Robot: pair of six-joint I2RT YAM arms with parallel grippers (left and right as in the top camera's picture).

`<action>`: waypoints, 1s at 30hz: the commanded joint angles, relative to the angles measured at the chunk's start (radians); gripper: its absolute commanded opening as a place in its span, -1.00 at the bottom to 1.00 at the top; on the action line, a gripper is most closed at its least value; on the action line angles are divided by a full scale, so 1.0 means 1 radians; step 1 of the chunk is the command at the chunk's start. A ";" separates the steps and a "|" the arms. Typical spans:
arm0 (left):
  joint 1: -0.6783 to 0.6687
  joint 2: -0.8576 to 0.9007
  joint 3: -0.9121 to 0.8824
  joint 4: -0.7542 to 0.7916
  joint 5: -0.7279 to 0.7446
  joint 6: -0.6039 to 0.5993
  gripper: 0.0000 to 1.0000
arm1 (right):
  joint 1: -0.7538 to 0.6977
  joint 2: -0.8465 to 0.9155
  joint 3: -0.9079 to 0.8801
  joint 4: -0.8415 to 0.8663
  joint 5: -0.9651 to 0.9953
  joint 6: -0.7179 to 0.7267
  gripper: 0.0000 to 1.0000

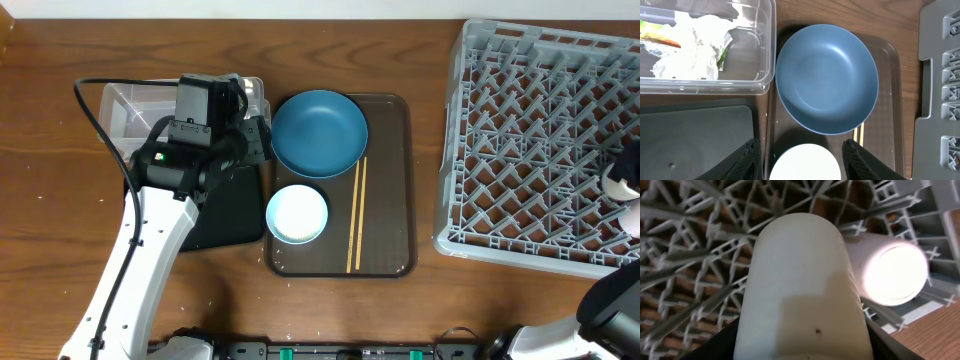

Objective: Sort waste into correct bins and load items into the dishwasher rack
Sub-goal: 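Place the white cup into the dish rack with the right gripper, then grasp the blue plate rim with the right gripper and lift it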

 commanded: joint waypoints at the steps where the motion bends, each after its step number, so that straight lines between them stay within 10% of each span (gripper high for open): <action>1: 0.003 0.002 0.002 -0.002 -0.012 0.009 0.11 | -0.009 0.045 0.009 0.003 0.027 0.024 -0.34; 3: 0.003 0.002 0.002 -0.002 -0.012 0.009 0.11 | -0.009 0.047 0.009 0.003 0.008 0.024 0.24; 6: 0.003 0.002 0.002 -0.003 -0.012 0.009 0.11 | -0.009 0.047 0.009 0.006 0.001 0.024 0.31; 11: 0.003 0.002 0.002 -0.003 -0.013 0.010 0.13 | -0.008 0.043 0.014 0.013 -0.081 0.024 0.98; 22: 0.003 0.008 -0.001 -0.090 -0.013 0.010 0.26 | 0.088 -0.043 0.100 0.083 -0.639 0.024 0.98; 30: 0.003 0.039 -0.006 -0.172 -0.012 0.009 0.27 | 0.447 -0.034 0.098 0.211 -0.597 0.013 0.98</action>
